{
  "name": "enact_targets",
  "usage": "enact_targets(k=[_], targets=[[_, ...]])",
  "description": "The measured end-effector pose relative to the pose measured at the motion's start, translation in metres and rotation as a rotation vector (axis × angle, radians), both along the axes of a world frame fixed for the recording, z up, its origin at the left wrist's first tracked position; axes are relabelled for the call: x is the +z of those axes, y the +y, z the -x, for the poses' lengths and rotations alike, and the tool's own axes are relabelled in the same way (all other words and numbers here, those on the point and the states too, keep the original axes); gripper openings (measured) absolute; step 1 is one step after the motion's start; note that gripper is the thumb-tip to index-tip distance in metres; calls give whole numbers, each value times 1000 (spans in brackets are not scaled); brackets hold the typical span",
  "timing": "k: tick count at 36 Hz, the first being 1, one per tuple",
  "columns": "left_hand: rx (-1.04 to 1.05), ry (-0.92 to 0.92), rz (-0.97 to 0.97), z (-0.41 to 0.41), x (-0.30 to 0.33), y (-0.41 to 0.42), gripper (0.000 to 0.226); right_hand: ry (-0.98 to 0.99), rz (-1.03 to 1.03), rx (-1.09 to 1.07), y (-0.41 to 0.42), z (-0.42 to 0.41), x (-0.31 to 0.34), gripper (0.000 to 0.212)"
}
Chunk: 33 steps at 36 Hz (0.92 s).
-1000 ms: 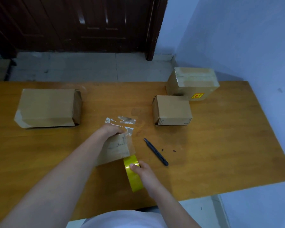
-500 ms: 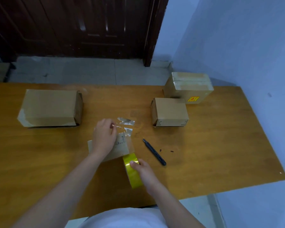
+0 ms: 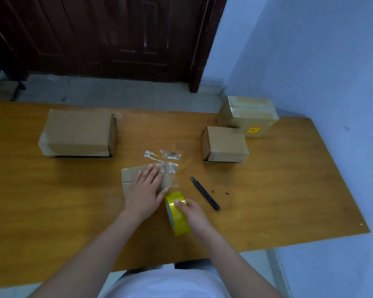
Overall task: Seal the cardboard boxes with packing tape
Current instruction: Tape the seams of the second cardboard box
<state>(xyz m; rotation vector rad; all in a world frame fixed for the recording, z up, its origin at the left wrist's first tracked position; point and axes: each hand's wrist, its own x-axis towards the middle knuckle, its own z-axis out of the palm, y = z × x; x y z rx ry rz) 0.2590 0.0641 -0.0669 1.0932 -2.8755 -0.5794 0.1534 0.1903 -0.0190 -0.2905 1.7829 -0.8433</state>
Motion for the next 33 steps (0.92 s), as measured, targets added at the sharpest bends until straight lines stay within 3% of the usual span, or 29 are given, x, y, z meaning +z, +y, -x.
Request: enact_targets(k=[7, 12, 16, 22, 28, 30, 33], targets=[[14, -29, 15, 3, 1, 1, 70, 80, -43, 52, -5, -5, -3, 24], [51, 1, 17, 6, 0, 3, 89, 11, -149, -3, -8, -5, -7, 57], [66, -123, 26, 11, 6, 7, 93, -55, -178, -32, -12, -2, -24, 73], [79, -159, 4, 14, 4, 12, 107, -44, -208, -42, -11, -4, -27, 62], [82, -165, -21, 12, 6, 11, 99, -94, -215, -67, -4, 7, -28, 75], [78, -179, -25, 12, 6, 11, 99, 40, -169, -100, -1, 21, -33, 78], [77, -180, -7, 12, 5, 11, 107, 626, -277, 35, 0, 52, -49, 65]])
